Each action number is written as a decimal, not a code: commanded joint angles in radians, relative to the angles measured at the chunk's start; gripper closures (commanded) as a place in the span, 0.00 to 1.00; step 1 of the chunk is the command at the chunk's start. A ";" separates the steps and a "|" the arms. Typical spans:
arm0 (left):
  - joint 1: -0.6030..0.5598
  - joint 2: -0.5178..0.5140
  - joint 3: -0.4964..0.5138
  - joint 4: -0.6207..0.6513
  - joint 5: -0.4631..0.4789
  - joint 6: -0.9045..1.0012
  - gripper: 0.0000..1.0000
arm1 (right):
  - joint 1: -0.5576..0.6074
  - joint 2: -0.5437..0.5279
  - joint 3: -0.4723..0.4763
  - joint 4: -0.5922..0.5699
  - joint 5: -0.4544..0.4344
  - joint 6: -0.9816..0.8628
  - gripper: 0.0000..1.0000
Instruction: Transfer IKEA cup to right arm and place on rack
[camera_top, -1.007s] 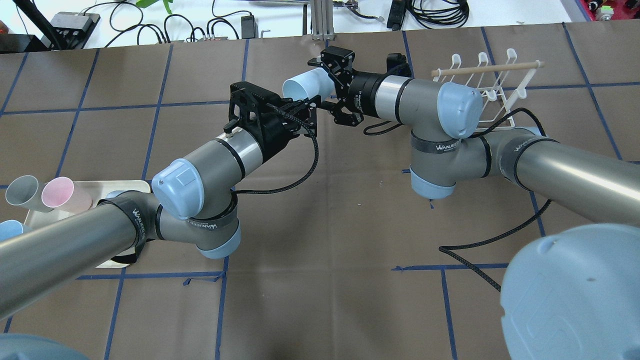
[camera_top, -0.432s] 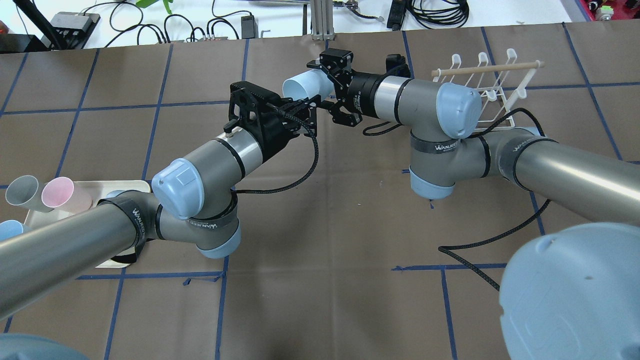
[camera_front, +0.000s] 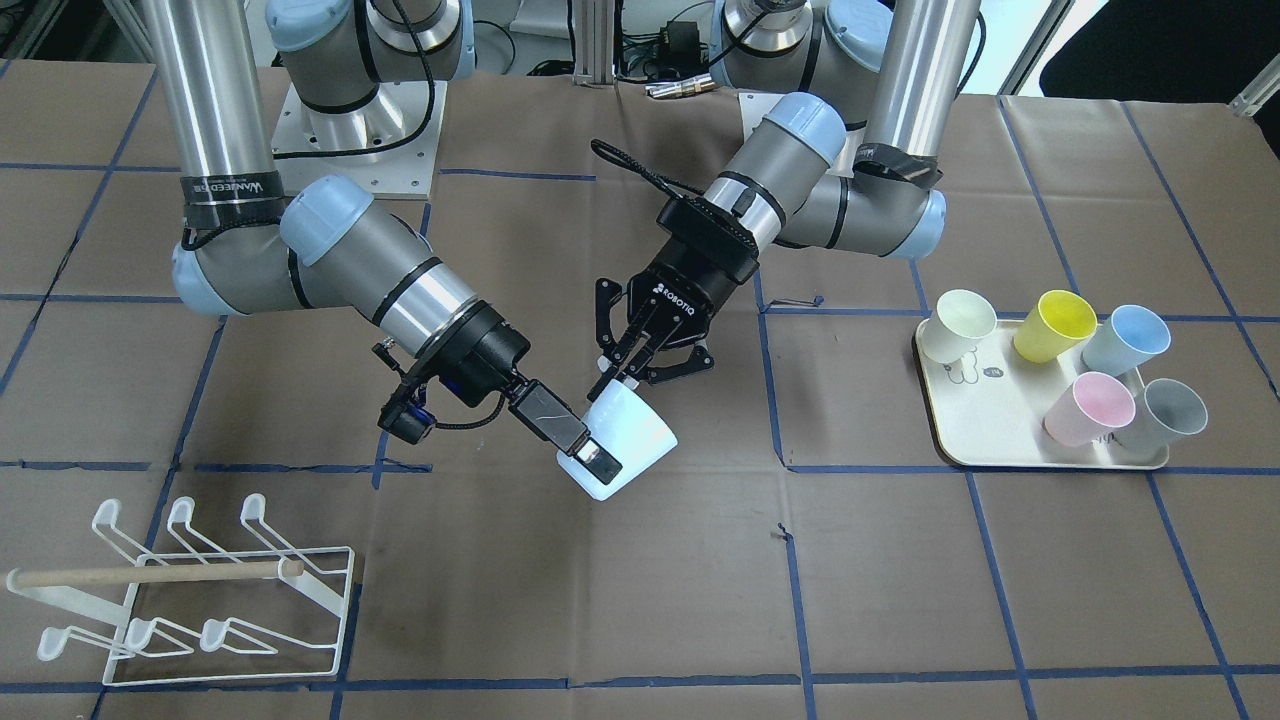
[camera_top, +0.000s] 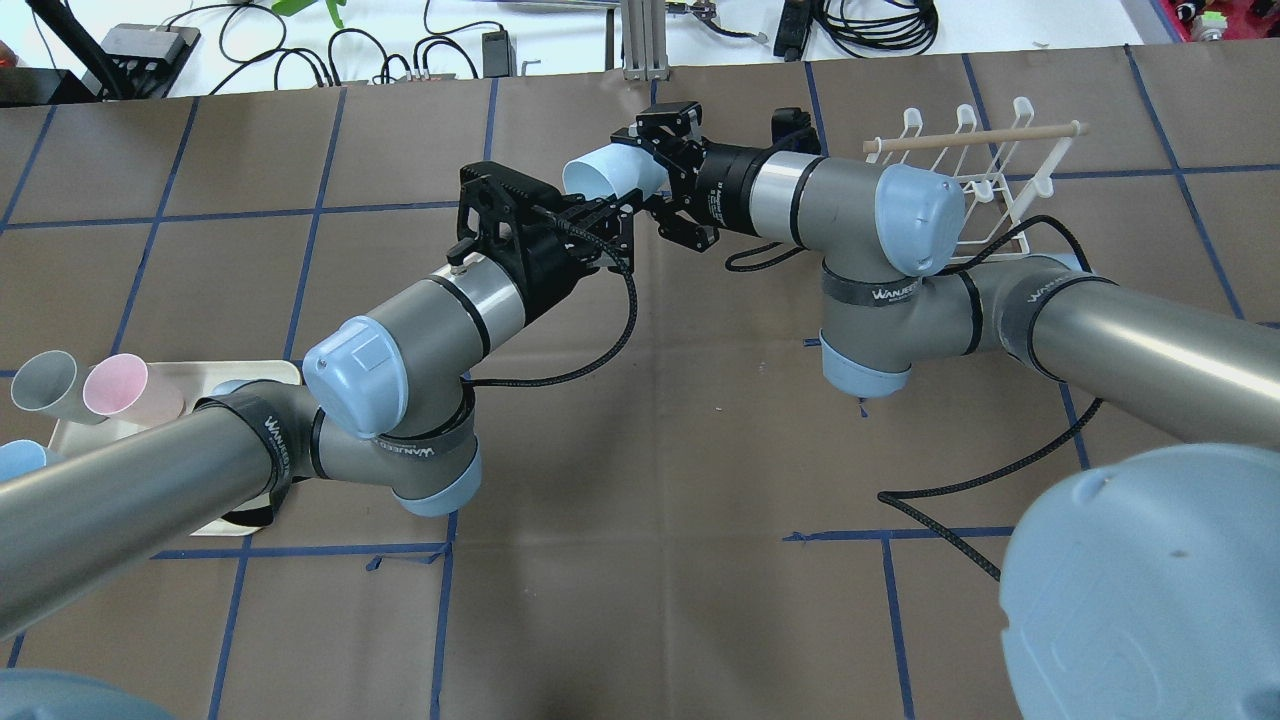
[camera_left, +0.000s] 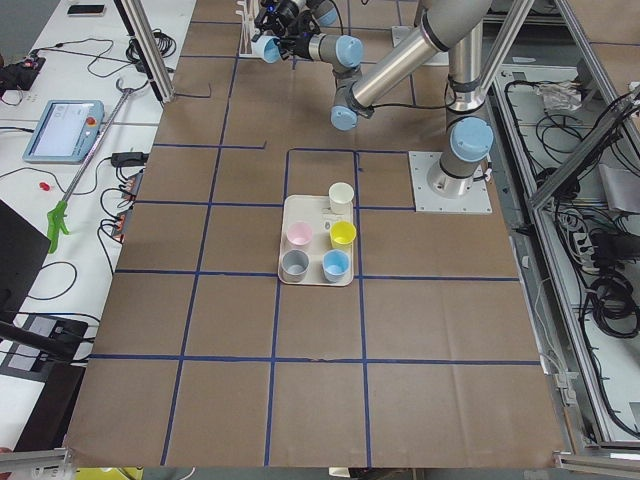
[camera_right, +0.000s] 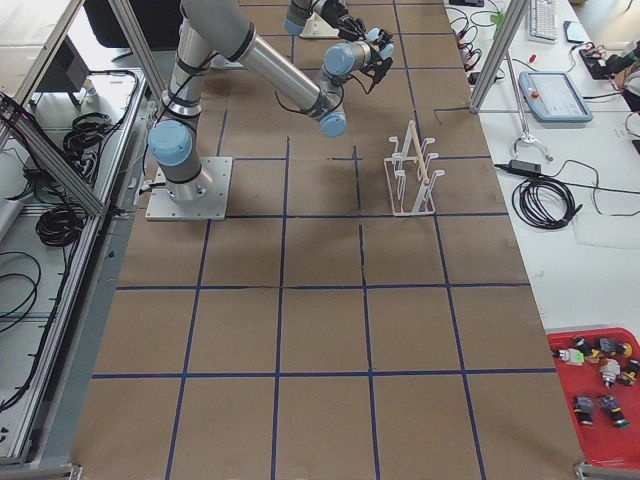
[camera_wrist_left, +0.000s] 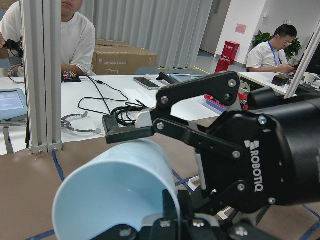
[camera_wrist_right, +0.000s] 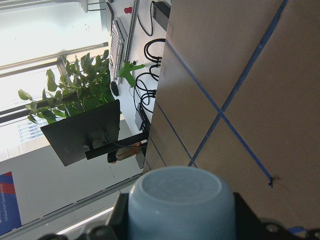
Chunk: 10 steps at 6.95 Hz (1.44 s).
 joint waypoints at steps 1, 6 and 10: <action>0.000 0.003 0.002 0.000 0.000 0.000 0.69 | 0.000 -0.003 0.000 0.000 0.002 0.000 0.60; 0.018 0.030 -0.004 -0.011 0.000 0.000 0.01 | -0.005 -0.009 -0.003 0.001 -0.001 -0.001 0.60; 0.205 0.218 -0.122 -0.183 -0.011 0.003 0.01 | -0.089 -0.007 -0.107 0.001 -0.014 -0.017 0.67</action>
